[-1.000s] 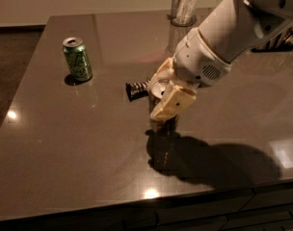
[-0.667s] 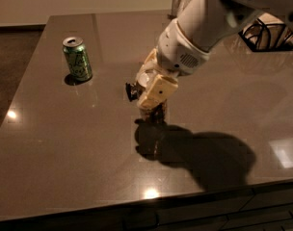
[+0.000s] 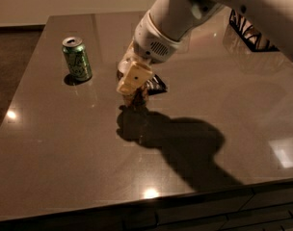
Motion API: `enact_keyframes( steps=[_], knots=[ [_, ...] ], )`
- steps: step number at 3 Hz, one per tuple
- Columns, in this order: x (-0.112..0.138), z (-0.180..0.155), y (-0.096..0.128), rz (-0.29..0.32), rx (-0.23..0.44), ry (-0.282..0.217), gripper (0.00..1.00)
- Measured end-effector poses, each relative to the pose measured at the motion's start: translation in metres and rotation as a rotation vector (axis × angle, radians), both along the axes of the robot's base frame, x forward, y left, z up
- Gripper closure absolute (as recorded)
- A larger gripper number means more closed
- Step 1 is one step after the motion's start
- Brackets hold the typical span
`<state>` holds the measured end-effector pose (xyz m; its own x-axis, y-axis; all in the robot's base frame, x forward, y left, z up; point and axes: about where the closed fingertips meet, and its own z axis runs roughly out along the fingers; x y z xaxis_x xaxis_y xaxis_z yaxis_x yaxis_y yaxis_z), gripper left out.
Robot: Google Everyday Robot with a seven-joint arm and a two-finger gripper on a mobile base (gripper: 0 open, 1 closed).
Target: Move orange can near green can
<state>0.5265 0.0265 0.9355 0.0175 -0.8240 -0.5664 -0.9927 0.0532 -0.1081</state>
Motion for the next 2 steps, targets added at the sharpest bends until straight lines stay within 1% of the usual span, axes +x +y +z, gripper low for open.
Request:
enact_keyframes(
  steps=[1, 2],
  knots=[
    [0.013, 0.004, 0.023, -0.034, 0.030, 0.001, 1.00],
    [0.027, 0.004, 0.060, -0.075, 0.064, 0.018, 1.00]
  ],
)
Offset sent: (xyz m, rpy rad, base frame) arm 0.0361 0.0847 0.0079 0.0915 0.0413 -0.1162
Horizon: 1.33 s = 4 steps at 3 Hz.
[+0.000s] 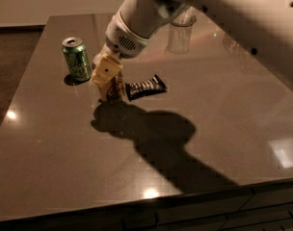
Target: Move orange can near green can
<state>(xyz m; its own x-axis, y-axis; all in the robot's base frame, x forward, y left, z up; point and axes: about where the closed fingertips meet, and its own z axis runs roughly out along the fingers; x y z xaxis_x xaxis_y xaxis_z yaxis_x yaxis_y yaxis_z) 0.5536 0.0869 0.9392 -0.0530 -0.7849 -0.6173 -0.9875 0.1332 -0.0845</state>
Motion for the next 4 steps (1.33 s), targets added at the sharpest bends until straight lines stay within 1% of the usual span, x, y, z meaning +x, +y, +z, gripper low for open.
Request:
enact_keyframes(
  steps=[1, 2, 3, 4],
  knots=[
    [0.014, -0.005, 0.020, -0.022, 0.021, -0.006, 1.00],
    [0.045, -0.009, 0.021, -0.083, 0.033, -0.027, 1.00],
    [0.070, -0.013, 0.023, -0.124, 0.044, -0.031, 1.00],
    [0.081, -0.019, 0.029, -0.137, 0.041, -0.018, 0.84]
  ],
)
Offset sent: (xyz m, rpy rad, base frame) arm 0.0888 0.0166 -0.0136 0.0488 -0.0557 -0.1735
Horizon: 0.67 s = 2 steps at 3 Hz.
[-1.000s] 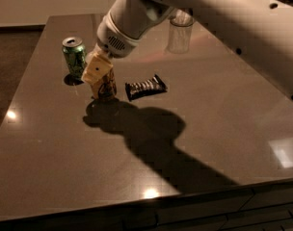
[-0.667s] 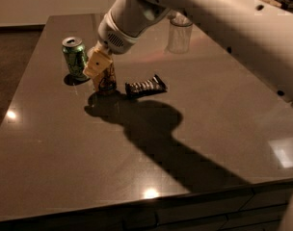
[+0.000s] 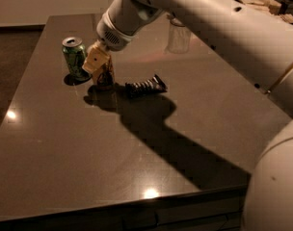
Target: Move orange can near green can
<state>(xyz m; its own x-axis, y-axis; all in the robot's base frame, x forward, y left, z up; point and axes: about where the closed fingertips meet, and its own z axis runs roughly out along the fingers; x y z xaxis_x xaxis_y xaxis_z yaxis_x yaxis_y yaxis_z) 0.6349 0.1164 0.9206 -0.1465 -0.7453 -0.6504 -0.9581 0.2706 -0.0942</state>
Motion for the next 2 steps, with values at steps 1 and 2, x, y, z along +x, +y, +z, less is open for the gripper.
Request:
enact_keyframes(
  steps=[1, 2],
  knots=[
    [0.0071, -0.0066, 0.0078, 0.003, 0.001, 0.025, 0.59],
    [0.0095, -0.0104, 0.0117, 0.027, 0.000, 0.043, 0.36]
  ],
)
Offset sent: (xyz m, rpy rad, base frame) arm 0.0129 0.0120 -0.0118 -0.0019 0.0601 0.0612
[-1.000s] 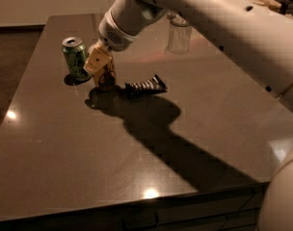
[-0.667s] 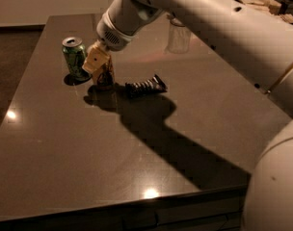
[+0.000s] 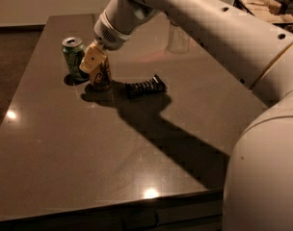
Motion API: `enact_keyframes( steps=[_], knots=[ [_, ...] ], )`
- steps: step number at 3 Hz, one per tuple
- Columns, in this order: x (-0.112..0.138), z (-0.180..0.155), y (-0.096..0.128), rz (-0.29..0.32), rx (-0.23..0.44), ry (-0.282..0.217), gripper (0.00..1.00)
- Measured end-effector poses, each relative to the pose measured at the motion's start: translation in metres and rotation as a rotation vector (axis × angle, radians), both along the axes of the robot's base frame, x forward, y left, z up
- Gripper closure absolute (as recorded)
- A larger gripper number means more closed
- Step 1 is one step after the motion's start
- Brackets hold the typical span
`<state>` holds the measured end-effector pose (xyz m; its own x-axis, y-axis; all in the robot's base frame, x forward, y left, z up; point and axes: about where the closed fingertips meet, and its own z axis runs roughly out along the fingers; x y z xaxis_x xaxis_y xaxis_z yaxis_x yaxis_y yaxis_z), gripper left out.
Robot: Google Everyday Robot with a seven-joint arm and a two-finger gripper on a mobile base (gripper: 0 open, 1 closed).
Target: Move orange can near green can
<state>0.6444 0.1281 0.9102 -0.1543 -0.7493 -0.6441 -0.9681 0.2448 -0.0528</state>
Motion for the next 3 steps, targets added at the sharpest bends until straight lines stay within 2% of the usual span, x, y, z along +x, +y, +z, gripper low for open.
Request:
enact_keyframes(
  steps=[1, 2, 3],
  knots=[
    [-0.0006, -0.0011, 0.0015, 0.002, -0.001, 0.002, 0.13],
    [-0.0012, -0.0025, 0.0030, 0.005, -0.002, 0.004, 0.00],
    [-0.0012, -0.0025, 0.0031, 0.005, -0.002, 0.004, 0.00]
  ],
)
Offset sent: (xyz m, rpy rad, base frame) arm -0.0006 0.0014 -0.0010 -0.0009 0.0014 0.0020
